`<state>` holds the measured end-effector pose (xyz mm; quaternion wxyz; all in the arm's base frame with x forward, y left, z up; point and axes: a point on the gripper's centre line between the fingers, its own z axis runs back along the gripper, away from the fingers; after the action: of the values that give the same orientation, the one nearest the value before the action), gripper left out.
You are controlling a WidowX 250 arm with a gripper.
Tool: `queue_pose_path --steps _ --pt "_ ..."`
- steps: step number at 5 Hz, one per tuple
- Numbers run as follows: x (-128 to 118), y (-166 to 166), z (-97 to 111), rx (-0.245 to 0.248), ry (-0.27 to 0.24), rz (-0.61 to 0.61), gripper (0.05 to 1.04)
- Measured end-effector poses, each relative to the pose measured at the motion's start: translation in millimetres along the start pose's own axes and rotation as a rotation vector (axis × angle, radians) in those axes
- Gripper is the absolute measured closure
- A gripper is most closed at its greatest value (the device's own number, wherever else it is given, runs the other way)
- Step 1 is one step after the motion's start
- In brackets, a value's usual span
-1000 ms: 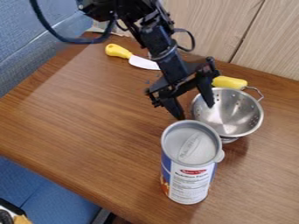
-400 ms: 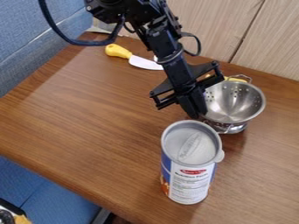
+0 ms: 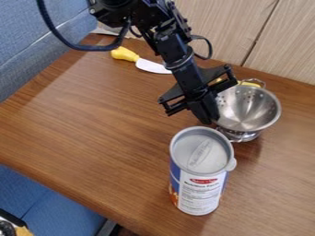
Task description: Move the silver pot to the upper left side of the table
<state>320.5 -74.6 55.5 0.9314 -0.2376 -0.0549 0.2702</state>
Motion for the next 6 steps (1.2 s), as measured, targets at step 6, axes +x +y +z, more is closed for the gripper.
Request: queue_pose_path --steps 6 --pt "38.6 71.9 99.4 -0.059 -0.538 0.353 1.021"
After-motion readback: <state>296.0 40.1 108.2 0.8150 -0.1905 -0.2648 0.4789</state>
